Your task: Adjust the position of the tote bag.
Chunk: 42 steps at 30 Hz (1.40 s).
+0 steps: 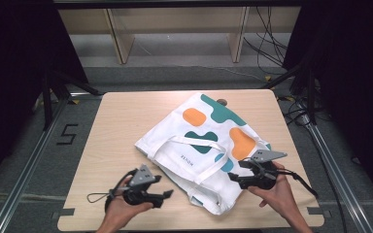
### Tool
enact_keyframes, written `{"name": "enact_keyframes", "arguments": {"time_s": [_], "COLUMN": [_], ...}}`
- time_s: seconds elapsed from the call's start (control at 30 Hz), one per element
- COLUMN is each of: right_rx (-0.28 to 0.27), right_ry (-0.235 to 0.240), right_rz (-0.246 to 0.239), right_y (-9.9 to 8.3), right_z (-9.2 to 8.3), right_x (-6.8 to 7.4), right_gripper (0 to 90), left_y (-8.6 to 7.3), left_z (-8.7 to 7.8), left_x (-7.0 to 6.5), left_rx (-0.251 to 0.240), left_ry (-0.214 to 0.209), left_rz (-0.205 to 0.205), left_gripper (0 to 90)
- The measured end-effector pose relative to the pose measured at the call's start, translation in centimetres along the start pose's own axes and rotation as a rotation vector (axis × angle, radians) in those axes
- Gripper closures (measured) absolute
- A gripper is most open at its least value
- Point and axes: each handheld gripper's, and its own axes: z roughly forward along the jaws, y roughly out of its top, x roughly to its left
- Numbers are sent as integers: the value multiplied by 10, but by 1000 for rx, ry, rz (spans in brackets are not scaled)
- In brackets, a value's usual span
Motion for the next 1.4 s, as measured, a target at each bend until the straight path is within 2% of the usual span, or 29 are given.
{"name": "enact_keyframes", "arguments": {"time_s": [0.03,0.07,0.13,0.2,0.23,0.27,0.33,0.43,0.47,0.5,0.53,0.57,0.6,0.63,0.67,0.73,0.8,0.87,0.9,1.0,1.1,1.13,1.3,1.4], "right_rx": [5,9,35,37,61,58,77,123,147,130,152,157,181,164,177,152,139,145,131,135,96,105,87,77], "right_ry": [18,28,63,87,106,121,141,96,74,47,59,41,51,67,67,52,54,45,33,21,1,6,-21,-29], "right_rz": [9,1,-33,-37,-30,-60,-78,-109,-115,-147,-138,-176,-176,-201,-219,-236,-246,-272,-277,-248,-230,-227,-207,-196], "right_y": [0,-1,0,-2,-2,-2,-3,-7,-9,-12,-13,-15,-15,-17,-17,-19,-20,-21,-24,-29,-34,-35,-39,-40], "right_z": [2,4,9,16,18,21,27,37,40,44,45,46,44,46,45,40,34,27,23,10,-3,-8,-19,-24], "right_x": [10,14,26,36,43,46,55,64,65,64,65,65,65,64,62,59,56,51,47,40,28,25,12,6], "right_gripper": [369,365,360,344,331,330,312,323,335,367,429,518,600,638,708,814,864,878,880,880,880,880,880,879], "left_y": [-2,-6,-12,-17,-18,-18,-18,-19,-19,-19,-20,-20,-21,-22,-23,-23,-24,-24,-23,-23,-21,-19,-11,-7], "left_z": [1,1,2,6,5,5,4,5,5,5,6,7,8,9,9,9,9,10,10,15,25,28,46,57], "left_x": [6,14,26,33,36,38,44,55,59,62,65,67,69,72,75,76,77,76,75,72,68,67,67,67], "left_rx": [-7,15,53,52,73,79,105,83,89,95,97,98,91,81,75,82,88,88,92,101,108,104,93,89], "left_ry": [25,62,110,156,175,200,268,286,298,313,323,330,328,307,300,327,328,331,335,340,347,346,367,363], "left_rz": [-32,-59,-58,-100,-103,-95,-54,-117,-117,-121,-135,-141,-158,-186,-213,-194,-193,-185,-180,-164,-140,-131,-109,-88], "left_gripper": [344,345,340,323,312,304,289,282,278,272,268,261,251,248,248,247,247,247,247,245,245,245,245,250]}}
